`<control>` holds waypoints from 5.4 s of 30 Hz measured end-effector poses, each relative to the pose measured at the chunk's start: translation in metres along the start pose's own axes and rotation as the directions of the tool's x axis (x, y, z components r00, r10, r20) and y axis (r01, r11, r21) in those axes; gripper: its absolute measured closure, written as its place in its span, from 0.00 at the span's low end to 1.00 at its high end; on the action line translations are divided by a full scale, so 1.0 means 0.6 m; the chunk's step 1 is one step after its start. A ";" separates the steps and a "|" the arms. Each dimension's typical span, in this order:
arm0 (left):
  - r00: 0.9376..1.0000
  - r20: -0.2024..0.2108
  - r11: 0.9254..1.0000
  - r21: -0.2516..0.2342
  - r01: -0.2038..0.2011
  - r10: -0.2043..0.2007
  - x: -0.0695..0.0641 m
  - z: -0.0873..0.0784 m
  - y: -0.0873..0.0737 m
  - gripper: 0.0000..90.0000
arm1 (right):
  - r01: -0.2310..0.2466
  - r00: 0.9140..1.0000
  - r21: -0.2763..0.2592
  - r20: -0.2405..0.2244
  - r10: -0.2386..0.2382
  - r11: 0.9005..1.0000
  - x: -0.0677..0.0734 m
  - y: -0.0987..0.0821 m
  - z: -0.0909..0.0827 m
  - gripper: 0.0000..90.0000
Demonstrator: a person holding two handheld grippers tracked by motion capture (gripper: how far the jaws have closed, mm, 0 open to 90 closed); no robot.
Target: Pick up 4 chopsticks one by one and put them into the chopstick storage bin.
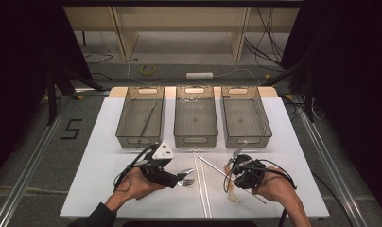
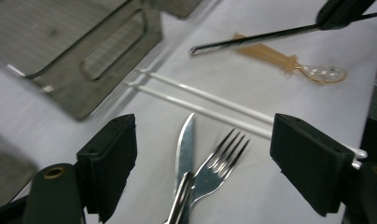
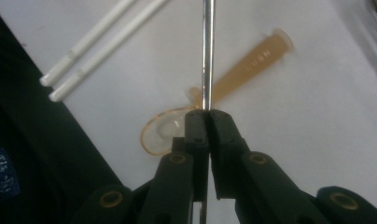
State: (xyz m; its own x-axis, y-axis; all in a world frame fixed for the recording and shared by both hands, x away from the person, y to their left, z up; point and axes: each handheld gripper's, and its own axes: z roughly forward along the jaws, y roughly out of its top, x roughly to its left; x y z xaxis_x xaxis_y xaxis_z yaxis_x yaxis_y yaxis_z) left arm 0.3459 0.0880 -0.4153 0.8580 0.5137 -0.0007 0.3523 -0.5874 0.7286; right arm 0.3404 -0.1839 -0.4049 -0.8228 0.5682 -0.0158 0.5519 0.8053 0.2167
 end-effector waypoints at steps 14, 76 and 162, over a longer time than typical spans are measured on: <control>0.989 0.053 0.987 0.080 -0.139 0.135 -0.027 0.030 0.012 0.28 | 0.159 0.987 0.012 -0.027 -0.159 0.987 0.047 0.032 0.008 0.96; 0.934 0.211 0.920 0.209 -0.331 0.288 -0.031 0.028 -0.016 0.92 | 0.165 0.981 -0.268 -0.057 -0.186 0.949 0.053 0.038 -0.036 0.54; 0.781 -0.401 0.858 -0.021 0.514 -0.478 0.334 -0.036 -0.037 0.92 | -0.274 0.961 -0.597 -0.132 0.245 0.754 0.033 -0.063 0.014 0.33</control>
State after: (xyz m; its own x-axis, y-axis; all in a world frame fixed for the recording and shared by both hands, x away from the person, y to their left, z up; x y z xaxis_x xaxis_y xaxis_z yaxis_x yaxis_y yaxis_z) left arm 0.5019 0.2175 -0.4171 0.3519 0.9331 -0.0740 0.7350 -0.2265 0.6391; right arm 0.3044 -0.2018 -0.4220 -0.6731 0.7206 0.1666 0.5608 0.3504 0.7501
